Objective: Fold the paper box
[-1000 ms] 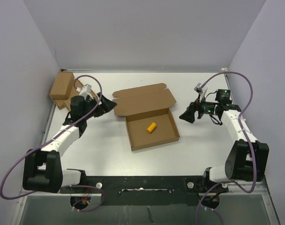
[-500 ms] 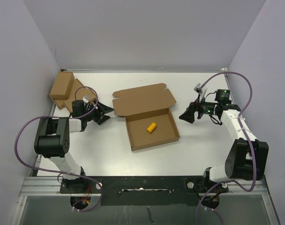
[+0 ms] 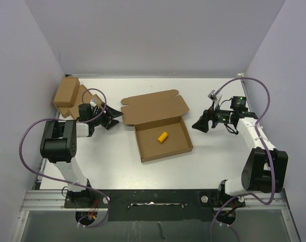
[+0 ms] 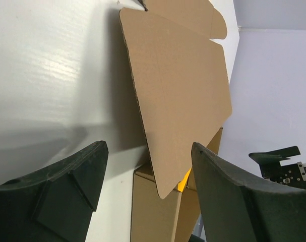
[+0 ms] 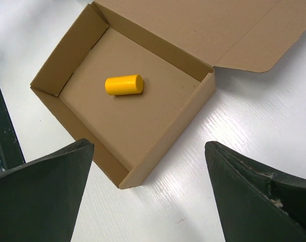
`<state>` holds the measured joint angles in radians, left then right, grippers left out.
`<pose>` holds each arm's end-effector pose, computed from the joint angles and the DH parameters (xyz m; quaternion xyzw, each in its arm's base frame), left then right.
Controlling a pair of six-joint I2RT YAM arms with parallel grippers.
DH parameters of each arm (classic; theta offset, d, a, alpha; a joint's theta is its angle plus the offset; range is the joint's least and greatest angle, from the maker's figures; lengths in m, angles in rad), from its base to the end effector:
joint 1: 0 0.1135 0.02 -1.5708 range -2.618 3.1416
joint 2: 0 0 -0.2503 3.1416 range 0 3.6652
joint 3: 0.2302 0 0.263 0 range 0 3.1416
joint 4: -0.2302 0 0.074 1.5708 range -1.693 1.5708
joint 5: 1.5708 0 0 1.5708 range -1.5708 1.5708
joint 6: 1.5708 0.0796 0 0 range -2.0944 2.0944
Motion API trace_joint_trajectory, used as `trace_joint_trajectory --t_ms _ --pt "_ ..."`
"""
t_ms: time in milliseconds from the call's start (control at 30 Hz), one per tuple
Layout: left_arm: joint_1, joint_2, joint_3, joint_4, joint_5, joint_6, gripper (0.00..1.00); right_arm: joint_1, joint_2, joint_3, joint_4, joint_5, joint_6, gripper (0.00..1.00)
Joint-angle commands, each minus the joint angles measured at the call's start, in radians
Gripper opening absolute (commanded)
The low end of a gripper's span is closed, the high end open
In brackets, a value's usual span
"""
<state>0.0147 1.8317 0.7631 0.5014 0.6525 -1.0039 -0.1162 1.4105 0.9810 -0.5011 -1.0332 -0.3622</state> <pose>0.3768 -0.0428 0.0860 -0.2703 0.8002 -0.4636 0.2676 0.3123 0.0324 0.2165 -0.2555 0.8000 0.3907 0.3769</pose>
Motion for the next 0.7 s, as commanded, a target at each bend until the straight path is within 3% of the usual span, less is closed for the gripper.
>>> trace_joint_trajectory --t_ms 0,400,667 --pt "0.004 0.042 0.067 0.016 0.009 0.034 0.66 0.007 0.014 0.017 0.026 -0.036 -0.004 0.98" --pt "-0.01 0.121 0.146 -0.017 -0.003 0.035 0.65 0.009 0.017 0.021 0.022 -0.033 -0.004 0.98" --pt "-0.034 0.182 0.221 -0.01 -0.042 0.005 0.56 0.01 0.019 0.022 0.02 -0.033 -0.007 0.98"
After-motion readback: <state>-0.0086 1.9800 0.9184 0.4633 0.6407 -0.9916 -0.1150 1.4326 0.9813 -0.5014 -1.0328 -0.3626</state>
